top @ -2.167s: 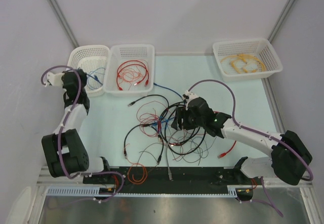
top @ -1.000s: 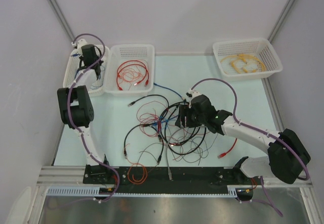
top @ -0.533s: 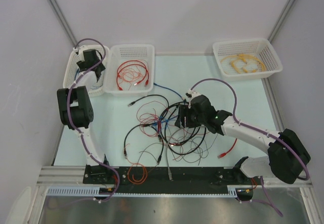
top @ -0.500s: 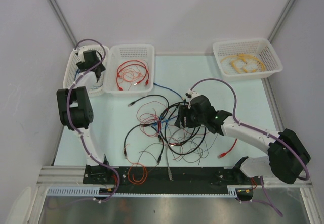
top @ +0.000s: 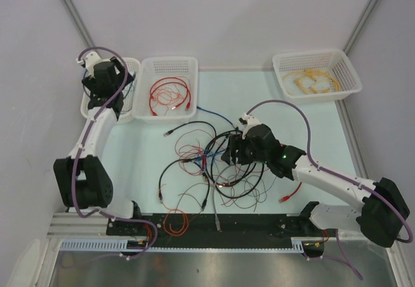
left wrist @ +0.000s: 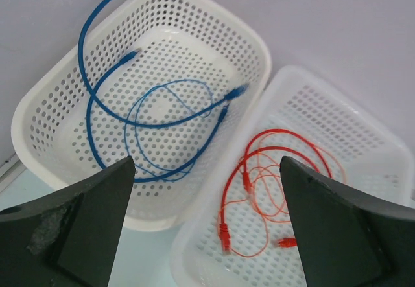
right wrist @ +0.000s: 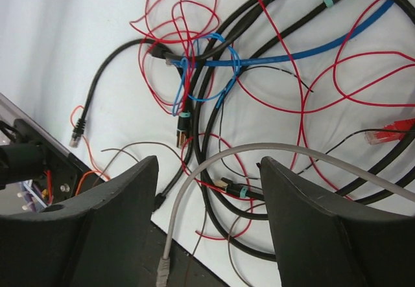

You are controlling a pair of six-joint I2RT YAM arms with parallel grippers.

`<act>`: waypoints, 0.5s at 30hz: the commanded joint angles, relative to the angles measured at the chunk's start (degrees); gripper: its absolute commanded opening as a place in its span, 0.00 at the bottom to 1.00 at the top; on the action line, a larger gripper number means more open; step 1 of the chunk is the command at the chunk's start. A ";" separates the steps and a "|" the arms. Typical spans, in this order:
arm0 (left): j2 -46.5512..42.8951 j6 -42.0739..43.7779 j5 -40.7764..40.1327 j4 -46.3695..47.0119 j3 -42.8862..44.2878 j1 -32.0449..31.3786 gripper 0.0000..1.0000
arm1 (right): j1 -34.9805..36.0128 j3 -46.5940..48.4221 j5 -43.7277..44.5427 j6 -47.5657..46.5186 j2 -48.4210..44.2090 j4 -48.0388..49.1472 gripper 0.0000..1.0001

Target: Untangle the cables

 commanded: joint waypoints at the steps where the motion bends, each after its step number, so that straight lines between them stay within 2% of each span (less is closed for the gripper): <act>1: -7.32 -1.44 0.60 -2.39 -2.57 -3.35 0.99 | -0.02 1.08 4.70 0.90 -3.80 1.48 0.70; 5: -11.74 -1.09 -0.11 -5.10 -4.24 -8.97 0.99 | -4.41 1.08 2.97 2.83 -5.12 5.17 0.72; 9: -14.99 -1.35 -0.90 -7.57 -5.99 -15.72 1.00 | -9.68 2.39 4.98 3.36 -3.63 6.76 0.74; 13: -18.33 -3.19 0.85 -9.16 -8.28 -21.10 1.00 | -14.43 7.66 6.83 -1.28 6.44 8.08 0.75; 15: -20.60 -6.70 6.38 -9.95 -10.47 -21.55 1.00 | -14.79 11.18 8.58 -2.52 10.15 8.95 0.75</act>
